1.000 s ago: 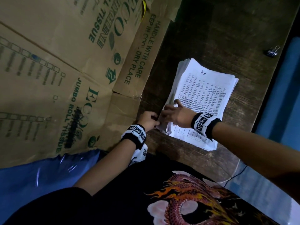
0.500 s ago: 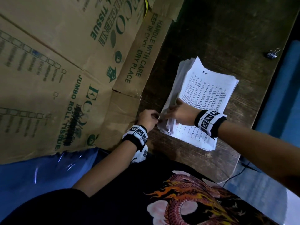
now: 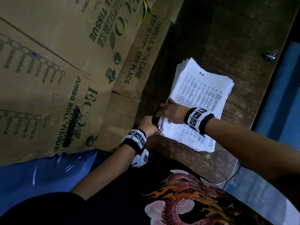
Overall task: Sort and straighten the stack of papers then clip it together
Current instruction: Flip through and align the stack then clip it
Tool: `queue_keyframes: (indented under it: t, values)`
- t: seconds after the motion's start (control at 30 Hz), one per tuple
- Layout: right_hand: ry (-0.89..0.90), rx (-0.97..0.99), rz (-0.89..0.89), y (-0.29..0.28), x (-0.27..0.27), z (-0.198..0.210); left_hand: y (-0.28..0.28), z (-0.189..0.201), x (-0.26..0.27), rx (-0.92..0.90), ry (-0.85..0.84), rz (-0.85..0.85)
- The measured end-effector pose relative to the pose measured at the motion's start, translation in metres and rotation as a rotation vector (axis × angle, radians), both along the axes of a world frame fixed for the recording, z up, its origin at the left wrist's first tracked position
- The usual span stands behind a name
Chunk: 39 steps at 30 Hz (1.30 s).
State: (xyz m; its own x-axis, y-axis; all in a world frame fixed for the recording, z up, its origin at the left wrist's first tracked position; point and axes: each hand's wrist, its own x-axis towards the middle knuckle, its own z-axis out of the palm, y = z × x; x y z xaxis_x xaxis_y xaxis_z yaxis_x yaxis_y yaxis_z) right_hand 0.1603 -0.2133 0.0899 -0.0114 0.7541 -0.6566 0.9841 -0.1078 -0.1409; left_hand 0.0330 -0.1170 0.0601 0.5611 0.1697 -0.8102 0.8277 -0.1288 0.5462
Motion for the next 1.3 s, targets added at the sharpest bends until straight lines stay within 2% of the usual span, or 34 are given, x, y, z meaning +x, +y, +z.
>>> queue_keyframes:
  t: [0.17, 0.4, 0.47, 0.7, 0.83, 0.97, 1.17, 1.3]
  values:
    - [0.031, -0.012, -0.016, 0.000, -0.004, -0.001, -0.002, -0.001, -0.006, 0.053, 0.003, -0.054]
    - [0.090, 0.155, 0.055, -0.014, 0.002, 0.005, -0.004, -0.006, -0.007, 0.127, -0.049, -0.086]
    - [0.078, 0.102, 0.031, -0.014, 0.003, 0.007, -0.002, -0.007, -0.008, 0.106, -0.055, -0.075]
    - [0.058, -0.174, 0.123, -0.004, 0.006, 0.005, -0.002, -0.012, -0.008, 0.100, -0.063, -0.086]
    - [0.046, -0.188, 0.139, 0.005, -0.001, 0.007, -0.002, -0.013, -0.007, 0.123, -0.046, -0.086]
    - [0.011, -0.208, 0.098, 0.002, -0.009, 0.000, 0.001, -0.015, -0.008, 0.027, -0.018, -0.028]
    - [0.010, -0.096, 0.094, -0.013, -0.014, 0.000, 0.002, -0.023, -0.005, -0.068, 0.021, 0.105]
    - [-0.008, -0.009, 0.115, -0.022, -0.013, -0.001, 0.001, -0.020, -0.005, -0.062, 0.014, 0.115]
